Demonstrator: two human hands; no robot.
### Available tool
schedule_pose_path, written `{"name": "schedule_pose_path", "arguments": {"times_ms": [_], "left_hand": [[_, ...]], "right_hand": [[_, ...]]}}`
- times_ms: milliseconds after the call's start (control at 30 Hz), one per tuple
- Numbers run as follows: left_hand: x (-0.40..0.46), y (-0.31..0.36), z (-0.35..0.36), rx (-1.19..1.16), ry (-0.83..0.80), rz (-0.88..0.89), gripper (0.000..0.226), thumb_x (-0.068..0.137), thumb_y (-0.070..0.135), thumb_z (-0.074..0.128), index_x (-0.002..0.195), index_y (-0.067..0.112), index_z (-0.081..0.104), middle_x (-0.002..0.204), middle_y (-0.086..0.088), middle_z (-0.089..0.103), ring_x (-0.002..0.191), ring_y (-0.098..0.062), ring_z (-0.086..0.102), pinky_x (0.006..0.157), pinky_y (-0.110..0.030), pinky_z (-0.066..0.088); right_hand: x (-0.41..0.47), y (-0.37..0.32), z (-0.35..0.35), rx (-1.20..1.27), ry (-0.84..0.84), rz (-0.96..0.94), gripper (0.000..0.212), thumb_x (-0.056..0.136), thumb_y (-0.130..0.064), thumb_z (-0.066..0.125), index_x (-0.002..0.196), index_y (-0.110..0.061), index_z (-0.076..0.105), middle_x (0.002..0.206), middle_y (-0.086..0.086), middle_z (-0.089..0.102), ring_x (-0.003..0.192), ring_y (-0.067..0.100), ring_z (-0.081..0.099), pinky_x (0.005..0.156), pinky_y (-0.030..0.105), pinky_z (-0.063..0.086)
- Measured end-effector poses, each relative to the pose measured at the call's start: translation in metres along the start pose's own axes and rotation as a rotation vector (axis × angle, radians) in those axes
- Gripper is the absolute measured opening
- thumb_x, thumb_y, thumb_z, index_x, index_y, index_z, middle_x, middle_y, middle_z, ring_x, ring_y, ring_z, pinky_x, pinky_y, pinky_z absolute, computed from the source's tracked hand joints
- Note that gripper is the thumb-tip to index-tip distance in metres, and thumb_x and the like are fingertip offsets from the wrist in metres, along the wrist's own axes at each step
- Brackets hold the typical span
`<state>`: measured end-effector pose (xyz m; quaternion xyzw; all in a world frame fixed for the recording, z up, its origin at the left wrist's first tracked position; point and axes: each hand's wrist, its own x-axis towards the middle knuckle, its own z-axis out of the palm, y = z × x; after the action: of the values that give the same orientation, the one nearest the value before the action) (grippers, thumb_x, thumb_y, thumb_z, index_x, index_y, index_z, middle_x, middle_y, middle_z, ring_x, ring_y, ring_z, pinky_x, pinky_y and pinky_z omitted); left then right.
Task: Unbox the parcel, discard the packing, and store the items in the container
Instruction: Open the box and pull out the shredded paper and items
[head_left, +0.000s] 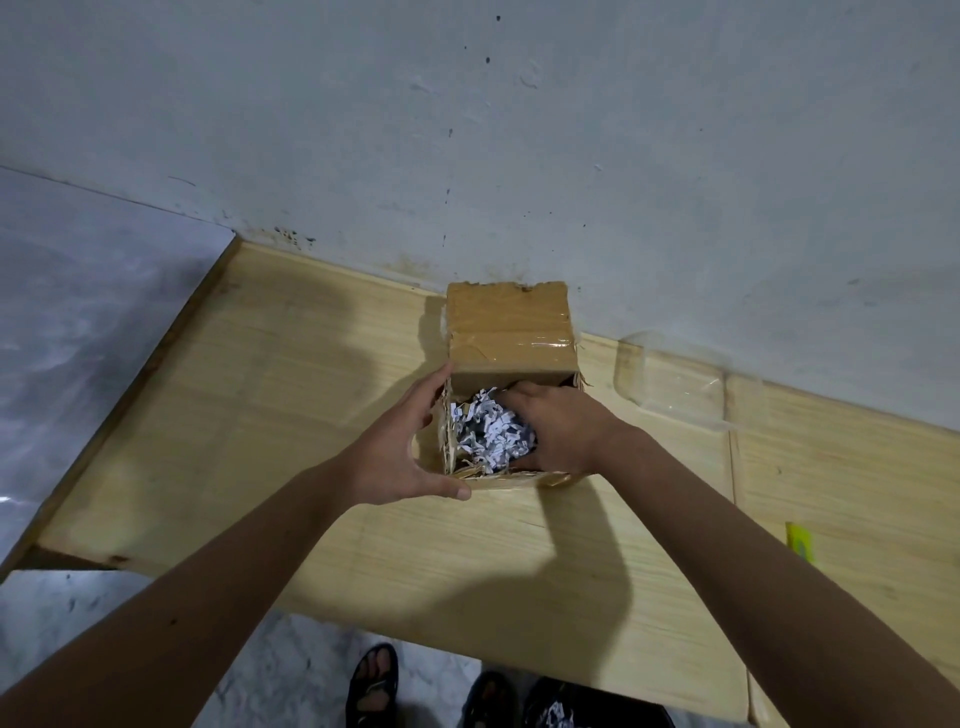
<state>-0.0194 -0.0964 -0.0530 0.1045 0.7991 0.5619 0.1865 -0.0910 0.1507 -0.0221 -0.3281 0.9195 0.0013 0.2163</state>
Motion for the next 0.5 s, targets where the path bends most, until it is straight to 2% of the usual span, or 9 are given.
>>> {"name": "schedule_pose_path", "arguments": {"times_ms": [167,367,500], "left_hand": [[-0.002,0.001,0.005,-0.067,0.021,-0.004,0.131,0.064,0.042,0.098,0.161,0.051,0.01,0.168,0.026,0.016,0.155,-0.004,0.025,0.127,-0.044,0.029],[-0.002,0.001,0.008,-0.1,0.032,-0.019,0.129,0.066,0.037,0.098,0.159,0.053,0.011,0.168,0.028,0.017,0.156,-0.007,0.024,0.126,-0.042,0.029],[-0.002,0.0,0.007,-0.109,0.023,-0.033,0.13,0.067,0.034,0.098,0.159,0.054,0.009,0.169,0.025,0.013,0.156,-0.007,0.021,0.122,-0.034,0.028]], "right_hand": [[0.005,-0.011,0.006,-0.014,0.032,0.028,0.074,0.079,-0.041,0.078,0.145,-0.021,0.051,0.134,0.001,0.062,0.115,0.029,0.066,0.09,0.039,0.057],[0.005,-0.016,0.006,-0.066,0.058,0.032,0.05,0.081,-0.022,0.067,0.13,-0.017,0.059,0.122,0.006,0.064,0.107,0.033,0.067,0.08,0.039,0.054],[0.005,-0.018,0.007,-0.047,0.088,0.061,0.043,0.081,-0.032,0.07,0.12,-0.018,0.064,0.115,0.004,0.067,0.099,0.033,0.07,0.076,0.042,0.058]]}}
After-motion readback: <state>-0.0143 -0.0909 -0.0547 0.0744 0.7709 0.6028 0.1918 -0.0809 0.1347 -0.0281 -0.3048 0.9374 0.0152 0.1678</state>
